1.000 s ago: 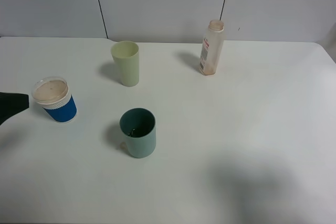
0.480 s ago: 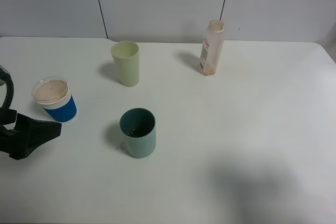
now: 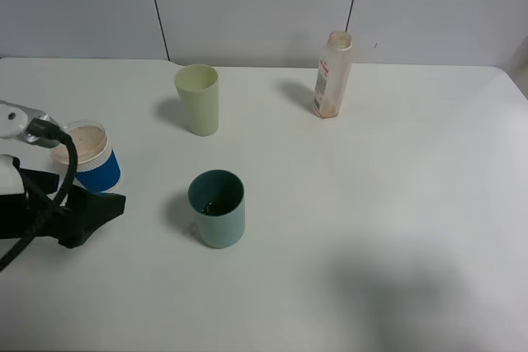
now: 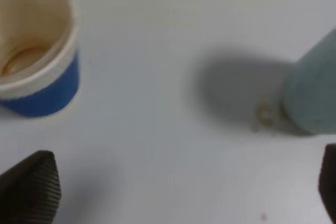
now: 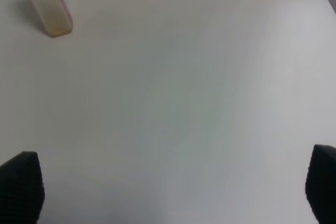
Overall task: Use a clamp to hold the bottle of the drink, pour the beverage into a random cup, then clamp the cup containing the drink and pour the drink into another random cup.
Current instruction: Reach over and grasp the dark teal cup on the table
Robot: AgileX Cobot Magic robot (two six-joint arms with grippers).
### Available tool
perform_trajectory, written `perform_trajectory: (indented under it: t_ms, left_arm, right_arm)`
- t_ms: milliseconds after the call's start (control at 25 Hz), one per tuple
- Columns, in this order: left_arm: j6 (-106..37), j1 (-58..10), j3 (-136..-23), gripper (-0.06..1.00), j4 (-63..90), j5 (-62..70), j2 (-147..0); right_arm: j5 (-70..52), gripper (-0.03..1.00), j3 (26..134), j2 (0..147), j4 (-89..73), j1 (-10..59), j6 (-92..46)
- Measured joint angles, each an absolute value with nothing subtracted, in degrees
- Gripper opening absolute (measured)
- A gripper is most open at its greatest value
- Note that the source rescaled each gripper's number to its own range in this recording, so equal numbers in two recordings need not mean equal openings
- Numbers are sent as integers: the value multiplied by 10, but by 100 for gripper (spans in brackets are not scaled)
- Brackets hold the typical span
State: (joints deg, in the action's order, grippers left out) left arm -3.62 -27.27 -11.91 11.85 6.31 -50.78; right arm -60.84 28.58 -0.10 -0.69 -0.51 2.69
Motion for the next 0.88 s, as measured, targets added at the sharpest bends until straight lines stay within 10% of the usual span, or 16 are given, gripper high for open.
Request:
perform_trajectory:
  t_ms: [880]
  left_arm:
    - [35, -373, -21, 100, 45, -362, -727]
  right_arm:
    - [-608, 100, 286, -1, -7, -5, 27]
